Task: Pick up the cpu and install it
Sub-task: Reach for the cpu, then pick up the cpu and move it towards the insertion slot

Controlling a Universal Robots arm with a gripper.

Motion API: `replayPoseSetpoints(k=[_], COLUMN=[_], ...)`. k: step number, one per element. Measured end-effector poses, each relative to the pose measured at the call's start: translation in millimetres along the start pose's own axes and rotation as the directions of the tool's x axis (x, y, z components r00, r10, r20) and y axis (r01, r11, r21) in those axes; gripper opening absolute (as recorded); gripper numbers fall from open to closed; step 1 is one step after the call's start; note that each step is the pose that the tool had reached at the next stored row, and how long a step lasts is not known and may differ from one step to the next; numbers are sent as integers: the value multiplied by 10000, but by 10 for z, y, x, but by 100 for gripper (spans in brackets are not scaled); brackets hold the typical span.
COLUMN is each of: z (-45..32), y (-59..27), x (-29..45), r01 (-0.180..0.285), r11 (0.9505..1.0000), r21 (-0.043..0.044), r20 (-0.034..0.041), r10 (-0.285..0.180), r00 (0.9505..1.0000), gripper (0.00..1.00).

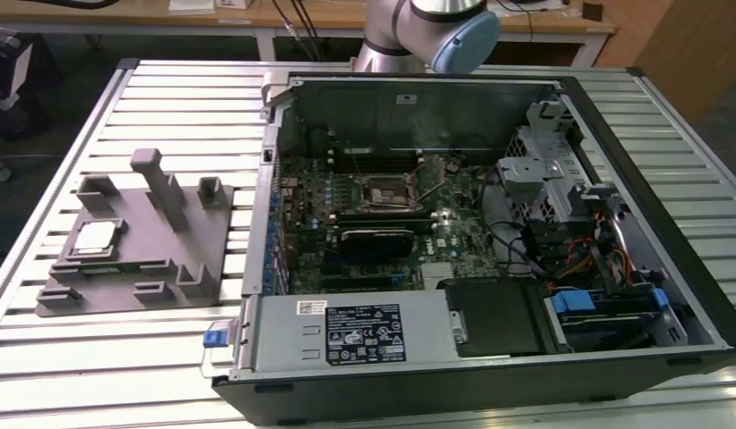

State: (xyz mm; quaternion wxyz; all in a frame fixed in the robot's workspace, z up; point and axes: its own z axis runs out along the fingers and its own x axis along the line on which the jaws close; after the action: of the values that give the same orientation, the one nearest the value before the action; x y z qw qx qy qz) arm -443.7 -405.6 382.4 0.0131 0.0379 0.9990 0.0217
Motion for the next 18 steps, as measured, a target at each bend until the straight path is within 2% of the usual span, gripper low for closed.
replayPoseSetpoints(k=[8, 18], z=[0, 8], y=[-11, -14], x=[143, 173], r01=[0, 0], r11=[10000, 10000], r21=[1, 0], r20=[-1, 0], r10=[0, 0], r00=[10000, 10000], gripper=[11, 11])
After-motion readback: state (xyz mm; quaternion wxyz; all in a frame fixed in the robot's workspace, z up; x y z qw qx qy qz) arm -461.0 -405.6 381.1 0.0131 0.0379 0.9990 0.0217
